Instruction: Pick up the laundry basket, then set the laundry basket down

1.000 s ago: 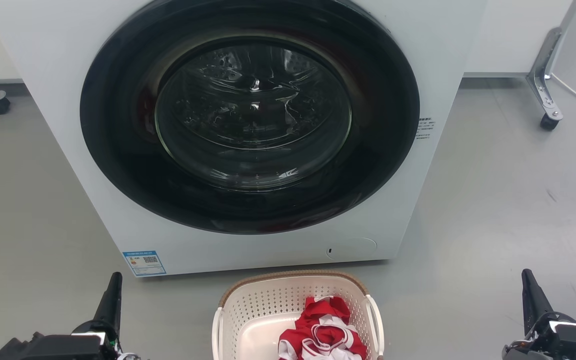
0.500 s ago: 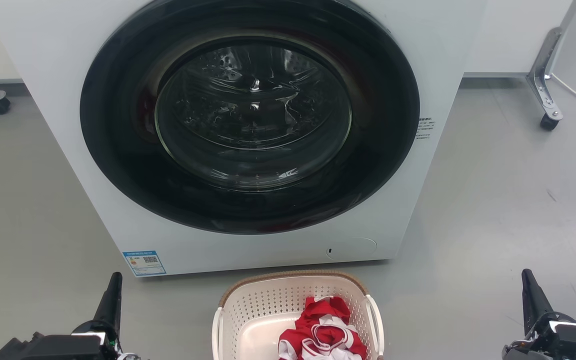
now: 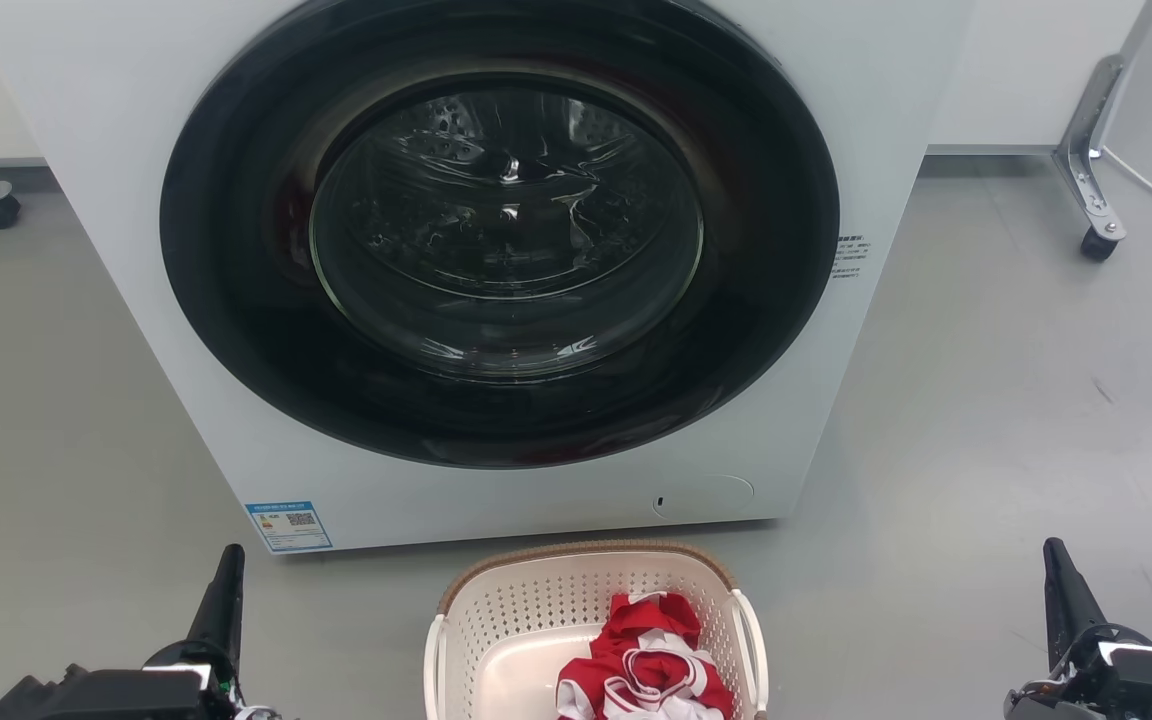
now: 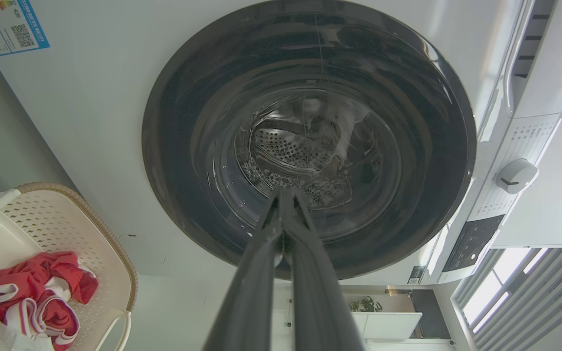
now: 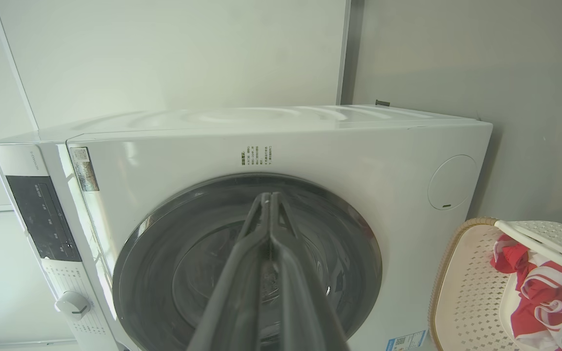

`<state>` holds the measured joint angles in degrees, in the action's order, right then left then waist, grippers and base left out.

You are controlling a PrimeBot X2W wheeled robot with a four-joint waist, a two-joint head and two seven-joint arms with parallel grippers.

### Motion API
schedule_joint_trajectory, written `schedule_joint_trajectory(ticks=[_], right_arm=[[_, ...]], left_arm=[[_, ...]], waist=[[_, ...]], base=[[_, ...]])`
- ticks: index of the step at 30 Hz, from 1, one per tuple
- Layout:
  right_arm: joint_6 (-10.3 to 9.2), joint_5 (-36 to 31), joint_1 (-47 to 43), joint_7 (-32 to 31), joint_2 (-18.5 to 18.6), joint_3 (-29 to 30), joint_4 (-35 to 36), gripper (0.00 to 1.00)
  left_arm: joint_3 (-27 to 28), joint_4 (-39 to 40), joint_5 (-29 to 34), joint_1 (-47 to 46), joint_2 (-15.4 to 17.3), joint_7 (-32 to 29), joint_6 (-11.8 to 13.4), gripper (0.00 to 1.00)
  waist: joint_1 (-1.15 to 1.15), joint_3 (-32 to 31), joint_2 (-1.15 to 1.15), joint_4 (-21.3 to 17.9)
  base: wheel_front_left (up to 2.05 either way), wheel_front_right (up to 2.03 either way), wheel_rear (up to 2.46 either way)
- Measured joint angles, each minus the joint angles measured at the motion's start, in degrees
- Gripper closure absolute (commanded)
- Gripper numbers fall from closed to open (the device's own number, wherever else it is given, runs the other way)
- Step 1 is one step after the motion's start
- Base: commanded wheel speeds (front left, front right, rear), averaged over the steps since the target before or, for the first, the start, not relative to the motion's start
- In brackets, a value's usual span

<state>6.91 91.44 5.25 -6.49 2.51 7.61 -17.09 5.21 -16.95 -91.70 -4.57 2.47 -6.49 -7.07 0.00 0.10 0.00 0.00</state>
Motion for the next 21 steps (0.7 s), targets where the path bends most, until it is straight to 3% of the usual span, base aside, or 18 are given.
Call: schedule_joint_trajectory(ticks=[21], right_arm=[[0.0,0.0,0.0,0.0,0.0,0.0,0.01,1.0]], left_arm=[[-0.01,0.01,0.0,0.0,-0.01,0.01,0.0,1.0]], waist=[[0.0,0.01,0.0,0.0]], base=[[0.0,0.0,0.0]])
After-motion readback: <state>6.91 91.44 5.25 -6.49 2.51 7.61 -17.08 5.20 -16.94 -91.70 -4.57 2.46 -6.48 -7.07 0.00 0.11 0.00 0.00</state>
